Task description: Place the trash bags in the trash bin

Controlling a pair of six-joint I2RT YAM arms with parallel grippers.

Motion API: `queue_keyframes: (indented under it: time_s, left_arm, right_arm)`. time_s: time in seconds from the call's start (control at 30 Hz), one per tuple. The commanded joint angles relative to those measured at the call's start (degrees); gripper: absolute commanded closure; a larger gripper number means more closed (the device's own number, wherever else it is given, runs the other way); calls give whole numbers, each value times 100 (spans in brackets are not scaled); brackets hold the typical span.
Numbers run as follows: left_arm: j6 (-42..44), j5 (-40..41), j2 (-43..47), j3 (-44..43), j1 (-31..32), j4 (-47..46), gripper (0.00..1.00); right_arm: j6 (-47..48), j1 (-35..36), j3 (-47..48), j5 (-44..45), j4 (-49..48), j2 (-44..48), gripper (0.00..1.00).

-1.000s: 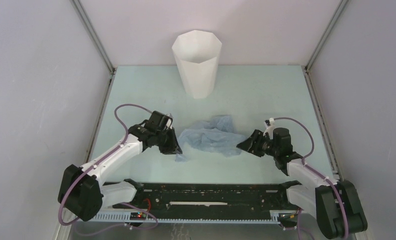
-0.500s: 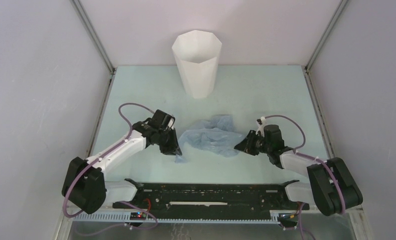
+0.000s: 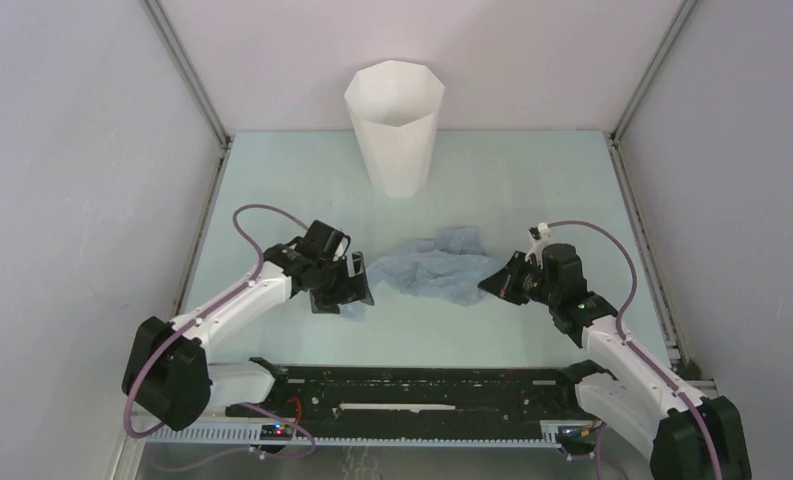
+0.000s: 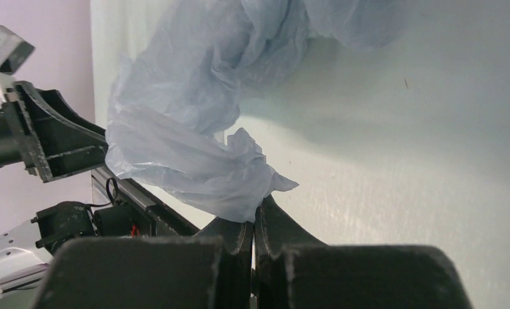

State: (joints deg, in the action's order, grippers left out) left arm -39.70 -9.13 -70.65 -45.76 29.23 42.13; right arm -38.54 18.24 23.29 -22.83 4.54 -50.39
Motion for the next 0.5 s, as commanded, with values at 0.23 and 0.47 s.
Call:
queue_keyframes:
  time_s: [0.23,0.47]
  left_arm:
    - [-378,420,454,514,320,-453,62]
    - [-145,895,368,-176,320,-293,95]
  right_arm:
    - [-23,-300,374,-142,976,154,100]
    - [-62,-434,625,-255,1265,-303,100]
